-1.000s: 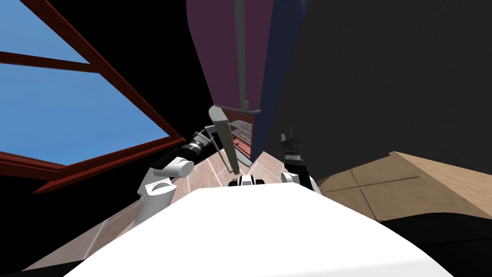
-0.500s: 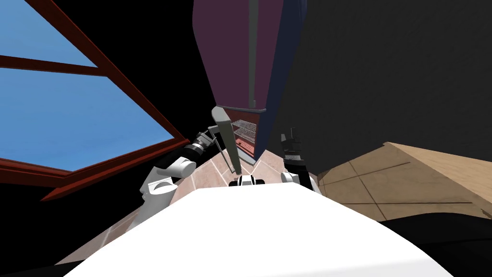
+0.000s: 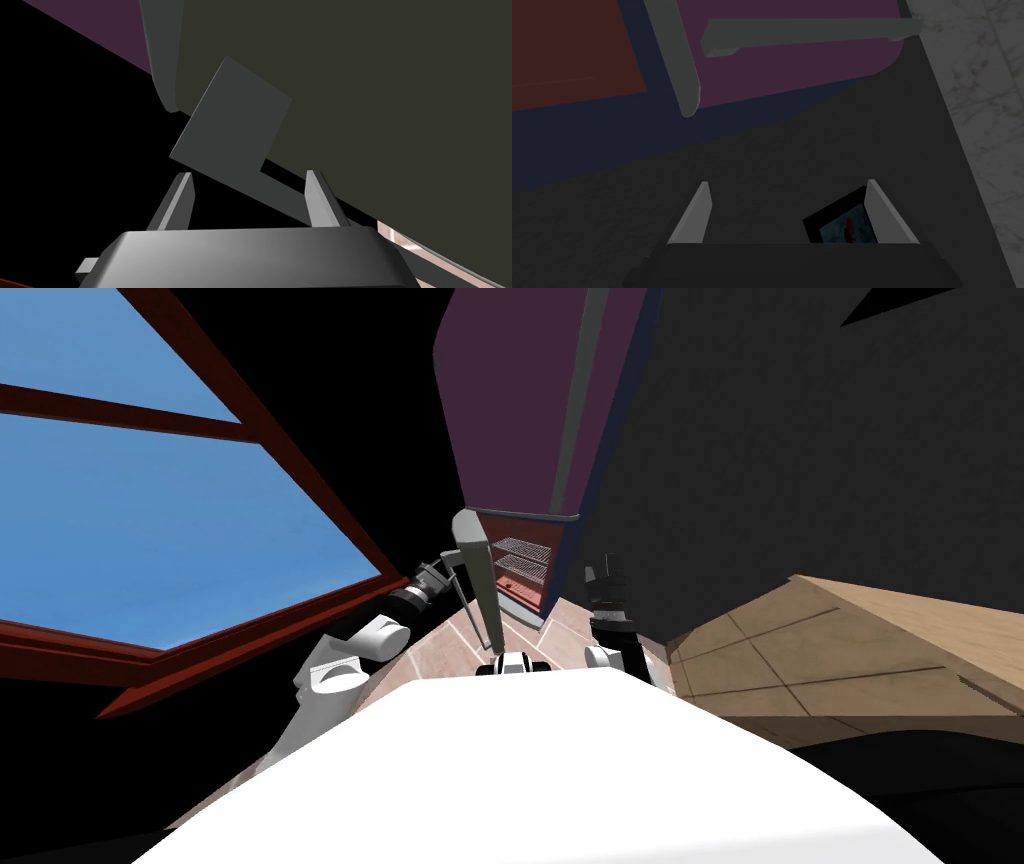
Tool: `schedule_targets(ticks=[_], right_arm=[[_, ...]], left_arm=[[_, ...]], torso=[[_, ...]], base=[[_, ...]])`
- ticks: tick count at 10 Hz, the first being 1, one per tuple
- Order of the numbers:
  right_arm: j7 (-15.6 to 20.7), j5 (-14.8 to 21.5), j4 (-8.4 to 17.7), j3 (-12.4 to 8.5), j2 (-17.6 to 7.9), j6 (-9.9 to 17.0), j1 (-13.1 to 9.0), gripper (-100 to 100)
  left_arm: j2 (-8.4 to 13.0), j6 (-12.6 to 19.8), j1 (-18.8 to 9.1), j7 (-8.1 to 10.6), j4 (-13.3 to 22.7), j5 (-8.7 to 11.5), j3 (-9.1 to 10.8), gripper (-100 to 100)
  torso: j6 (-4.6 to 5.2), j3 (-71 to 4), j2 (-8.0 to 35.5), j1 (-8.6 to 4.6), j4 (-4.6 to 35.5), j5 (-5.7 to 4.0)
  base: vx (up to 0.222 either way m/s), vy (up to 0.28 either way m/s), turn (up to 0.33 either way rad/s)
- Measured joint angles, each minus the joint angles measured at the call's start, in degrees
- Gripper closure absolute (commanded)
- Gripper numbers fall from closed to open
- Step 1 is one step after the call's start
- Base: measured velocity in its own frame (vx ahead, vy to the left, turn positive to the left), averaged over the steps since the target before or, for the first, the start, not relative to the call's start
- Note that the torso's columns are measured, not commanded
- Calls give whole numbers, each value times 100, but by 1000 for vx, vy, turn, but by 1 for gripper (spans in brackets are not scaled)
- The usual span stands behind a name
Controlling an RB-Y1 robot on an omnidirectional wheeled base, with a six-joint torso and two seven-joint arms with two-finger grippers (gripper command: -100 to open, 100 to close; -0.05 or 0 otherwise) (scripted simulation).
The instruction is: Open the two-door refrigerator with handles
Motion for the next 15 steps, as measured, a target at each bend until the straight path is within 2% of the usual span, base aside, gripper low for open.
schedule_targets(ticks=[4, 6, 7, 9, 11, 13, 15], right_arm=[[0, 0, 0, 1, 2, 0, 2, 0], [0, 0, 0, 2, 2, 0, 0, 0], [0, 0, 0, 2, 3, 0, 0, 0], [0, 0, 0, 3, 3, 0, 1, 0], [0, 0, 0, 2, 2, 0, 1, 0], [0, 0, 0, 3, 4, 0, 1, 0], [0, 0, 0, 2, 2, 0, 1, 0]], left_arm=[[170, -104, 21, -50, -129, 147, -266, 100], [226, -121, 68, -71, -219, 195, -381, 100], [281, -158, 18, -76, -182, 252, -411, 100], [248, -137, 15, -76, -223, 217, -433, 100], [324, -219, 55, -104, -232, 288, -519, 100], [333, -287, 72, -121, -219, 298, -539, 100], [391, -306, 123, -116, -278, 353, -634, 100]], torso=[[4, -6, -12, -56, -5, -11], [20, -24, -40, -23, -10, 0], [21, -38, -60, -26, -19, 4], [11, -25, -42, -36, -17, 2], [6, -16, -29, 14, -9, 15], [-2, 1, -10, -58, -26, 2], [-1, -8, -21, 13, -30, 21]], base=[[22, 270, -31], [32, 218, -128], [-21, 151, -53], [-23, 148, -52], [-18, 203, -51], [9, 113, -44], [26, 237, -97]])
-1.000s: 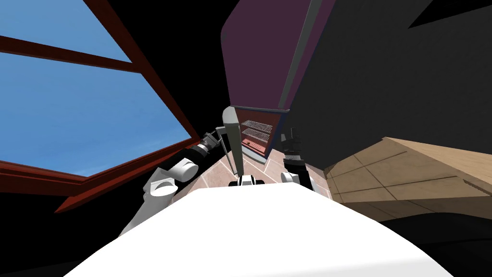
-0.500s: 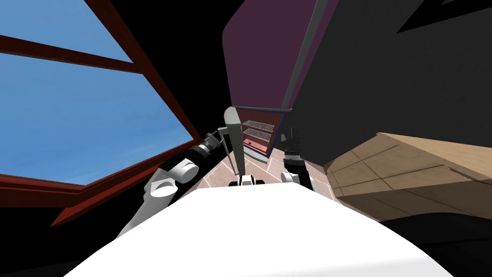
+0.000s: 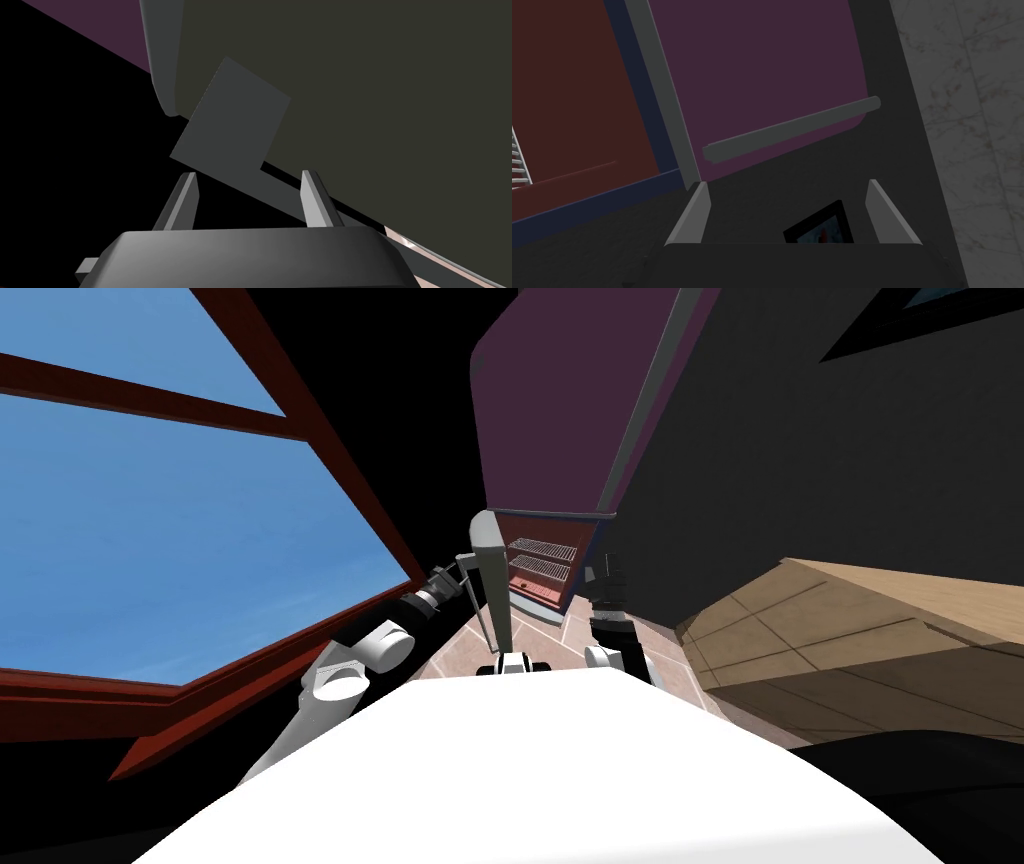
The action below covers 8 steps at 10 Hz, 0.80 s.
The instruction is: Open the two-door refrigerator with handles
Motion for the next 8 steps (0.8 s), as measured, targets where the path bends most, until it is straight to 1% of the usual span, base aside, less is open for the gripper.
schedule_targets(ticks=[3, 4, 5, 8], right_arm=[[0, 0, 0, -1, -1, 0, 1, 0], [0, 0, 0, -1, -1, 0, 1, 0], [0, 0, 0, -1, -1, 0, 0, 0], [0, 0, 0, 0, 0, 0, 1, 0]], left_arm=[[110, -26, 28, -13, -90, 70, -135, 100], [125, -17, 37, -16, -118, 75, -172, 100], [188, -57, 75, -22, -155, 119, -211, 100], [261, -111, 98, -37, -251, 152, -291, 100]], torso=[[8, -18, -27, -10, 0, -5], [15, -30, -42, -33, -1, -10], [21, -34, -47, -35, -3, -13], [18, -11, -13, -70, 3, -19]], base=[[54, 272, -67], [50, 298, -129], [42, 260, -49], [0, 261, -97]])
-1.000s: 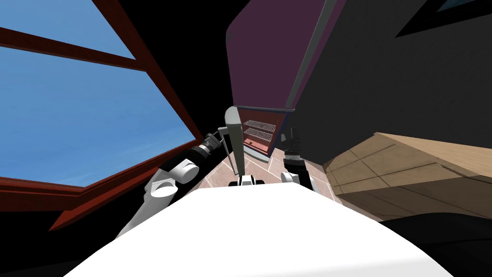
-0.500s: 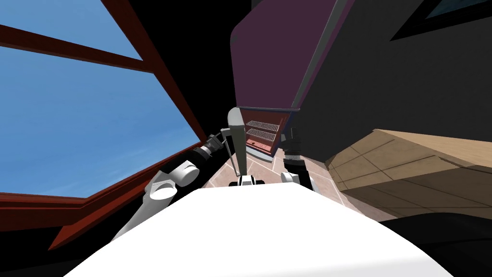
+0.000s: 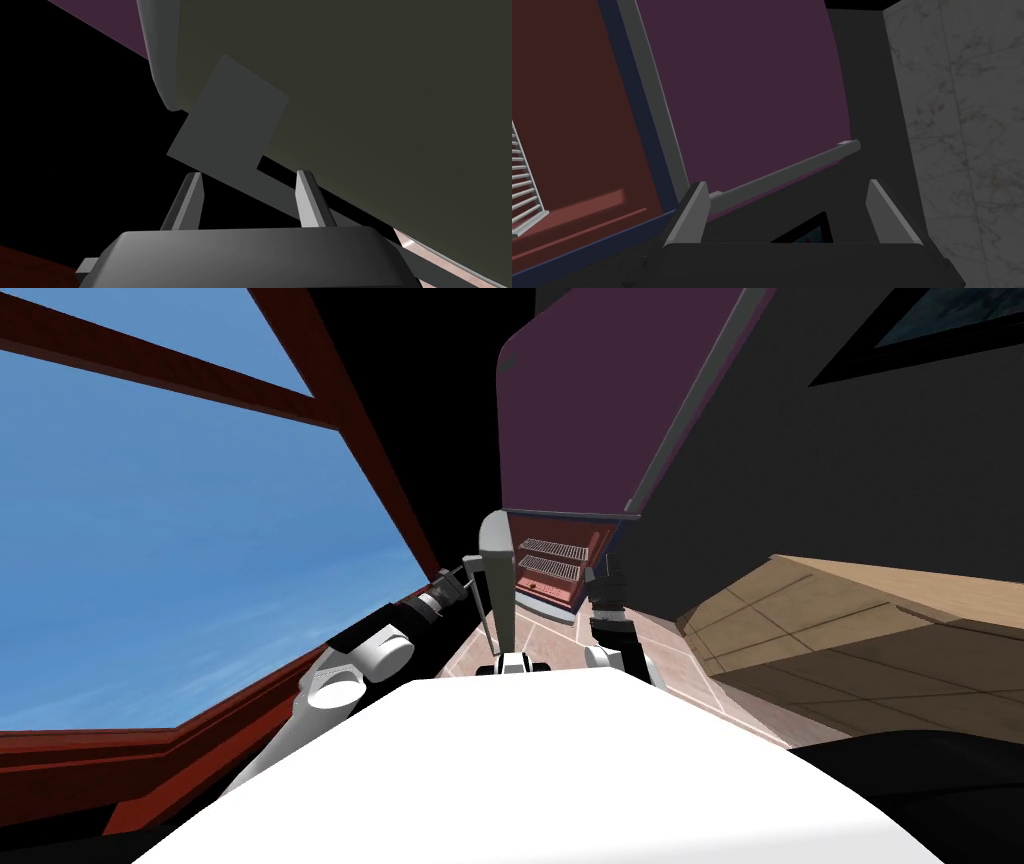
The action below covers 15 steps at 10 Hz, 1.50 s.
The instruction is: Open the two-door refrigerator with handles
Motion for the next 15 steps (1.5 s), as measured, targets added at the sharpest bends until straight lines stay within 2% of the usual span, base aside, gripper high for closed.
schedule_targets(ticks=[3, 4, 7, 9, 11, 12, 15], right_arm=[[0, 0, 0, 0, -1, 0, 0, 0], [0, 0, 0, 0, 0, 0, 0, 0], [0, 0, -1, 3, 4, 0, 0, 0], [0, 0, 0, 2, 3, 0, 0, 0], [0, 0, 0, 2, 2, 0, 0, 0], [0, 0, 0, 2, 2, 0, -1, 0], [0, 0, 0, 2, 3, 0, -1, 0]], left_arm=[[118, -66, -19, 1, -66, 75, -58, 100], [136, -130, -14, -15, -83, 83, -85, -100], [357, 56, -60, 262, -369, 239, 133, -100], [574, 244, -137, 534, -613, 409, 355, -100], [808, 353, -127, 772, -858, 582, 568, -100], [833, 402, -166, 837, -891, 600, 592, -100], [819, 434, -175, 849, -914, 579, 578, -100]], torso=[[18, 33, 45, -22, 3, -6], [8, 44, 57, -35, -4, -6], [-38, 81, 113, 9, 14, 10], [-41, 79, 110, 69, 13, 29], [-39, 74, 103, 63, 11, 26], [-38, 74, 103, 60, 10, 26], [-40, 76, 106, 46, 12, 21]], base=[[8, 261, -94], [5, 113, 96], [1, -33, 105], [3, -23, 130], [4, 7, 55], [2, 12, -7], [0, -3, 1]])
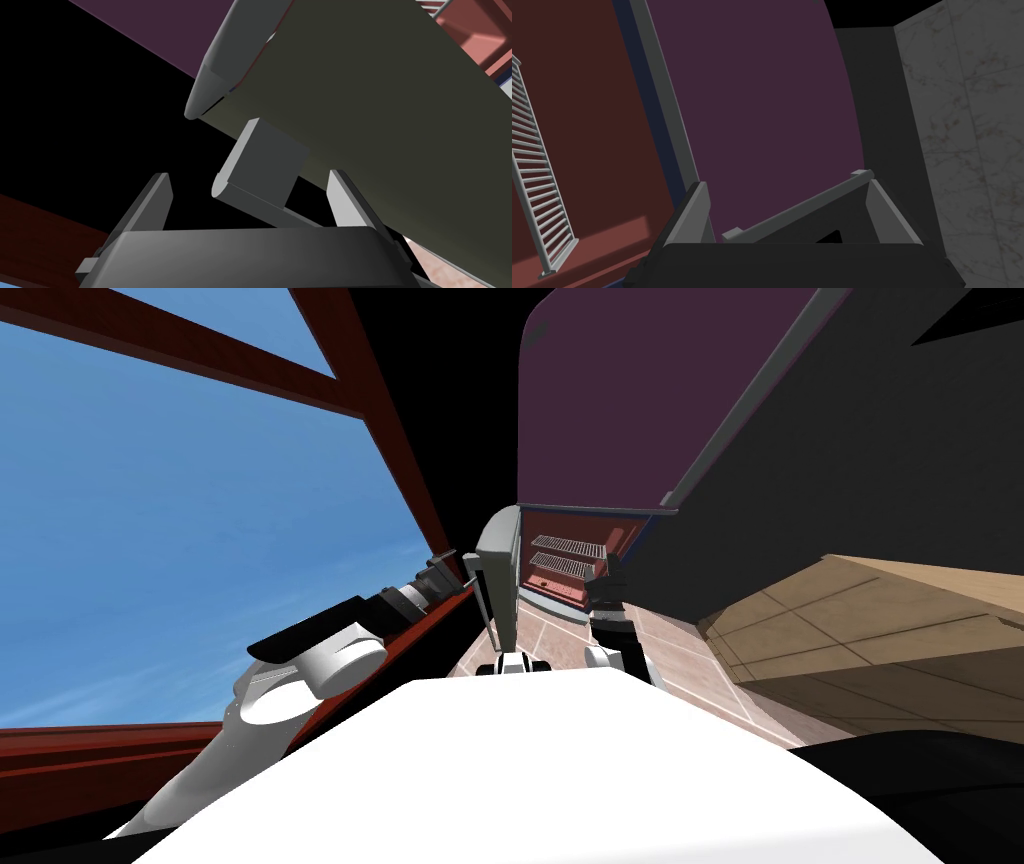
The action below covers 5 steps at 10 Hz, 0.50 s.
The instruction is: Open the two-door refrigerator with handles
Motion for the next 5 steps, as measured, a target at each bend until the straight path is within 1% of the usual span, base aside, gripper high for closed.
schedule_targets(ticks=[5], right_arm=[[0, 0, 0, 0, 0, 0, 0, 0]], left_arm=[[0, -1, 0, 0, -1, 0, 0, -100]], torso=[[0, -1, -1, 5, 0, 2]], base=[[-1, -3, 3]])
